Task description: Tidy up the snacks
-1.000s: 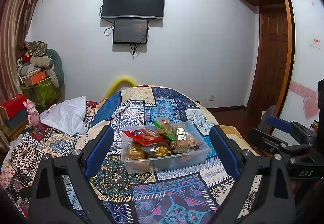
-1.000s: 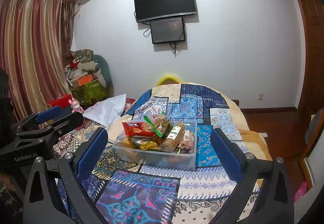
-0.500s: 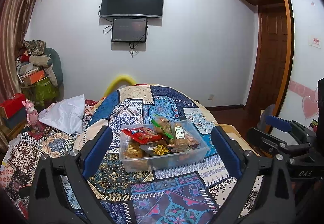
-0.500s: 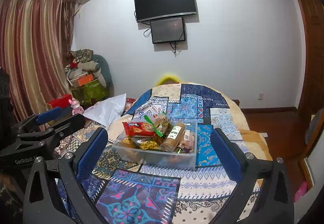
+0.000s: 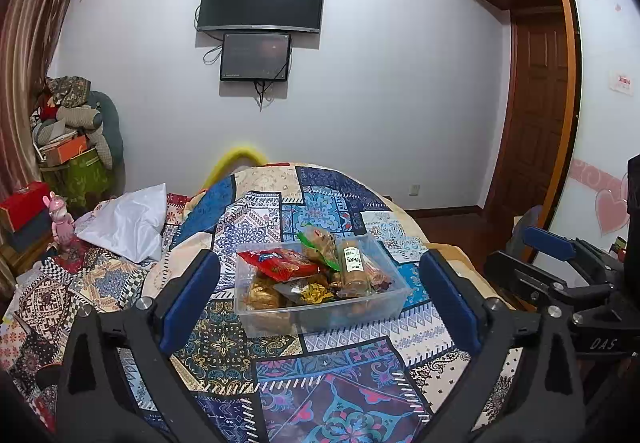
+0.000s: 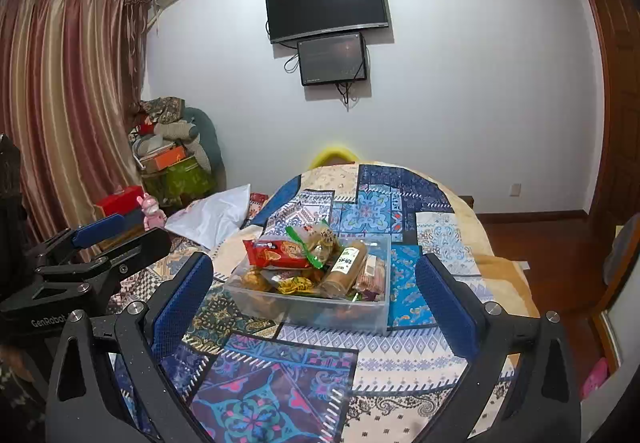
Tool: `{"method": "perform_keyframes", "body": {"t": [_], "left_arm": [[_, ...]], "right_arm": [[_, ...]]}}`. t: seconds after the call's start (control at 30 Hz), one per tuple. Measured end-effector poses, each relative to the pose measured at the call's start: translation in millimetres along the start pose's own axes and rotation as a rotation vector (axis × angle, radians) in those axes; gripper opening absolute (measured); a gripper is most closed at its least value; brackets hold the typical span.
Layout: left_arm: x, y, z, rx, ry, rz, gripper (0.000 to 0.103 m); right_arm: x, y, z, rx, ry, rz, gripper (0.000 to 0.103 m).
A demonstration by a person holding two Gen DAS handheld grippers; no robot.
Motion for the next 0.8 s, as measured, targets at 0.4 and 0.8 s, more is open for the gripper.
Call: {"method": "perform_keyframes", "body": {"t": [0.4,0.8], "left_arm": [[-1.3,2.0,-3.9,0.007,0.007,-0.02,0.103],[2.5,1.9,1.2,-0.024,-0.002,0.007,0.103]], "right_arm": [[-0.8,2.5,-1.8,0.0,-0.001,-0.007,0.101],[-1.1,2.2,-1.5,-0.005,-0.001,-0.009,0.101]]}}
Point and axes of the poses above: each gripper's, at about its wrist camera, not at the fingertips, and x roughly against the way its jaws point, z to its right, y to its underside, the point moved 5 cm from there along -x, roughly the way its jaws point, and after that the axes turned 5 degrees about -y, right-handed, at the moved point
